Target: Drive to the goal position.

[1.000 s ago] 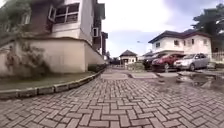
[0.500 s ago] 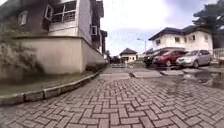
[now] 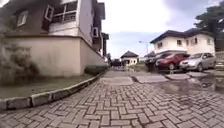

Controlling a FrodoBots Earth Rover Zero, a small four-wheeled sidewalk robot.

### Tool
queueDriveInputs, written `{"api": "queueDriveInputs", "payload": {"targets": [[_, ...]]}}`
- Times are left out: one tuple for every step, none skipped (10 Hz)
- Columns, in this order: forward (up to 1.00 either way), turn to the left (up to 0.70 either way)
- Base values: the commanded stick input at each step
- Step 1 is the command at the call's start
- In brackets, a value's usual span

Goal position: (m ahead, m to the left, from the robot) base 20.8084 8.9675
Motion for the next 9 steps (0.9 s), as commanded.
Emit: {"api": "queueDriveInputs", "payload": {"targets": [[0.69, 0.03], [0.69, 0.03], [0.69, 0.03], [0.69, 0.03], [0.69, 0.03], [0.69, 0.03], [0.69, 0.03], [0.69, 0.03], [0.69, -0.23]]}}
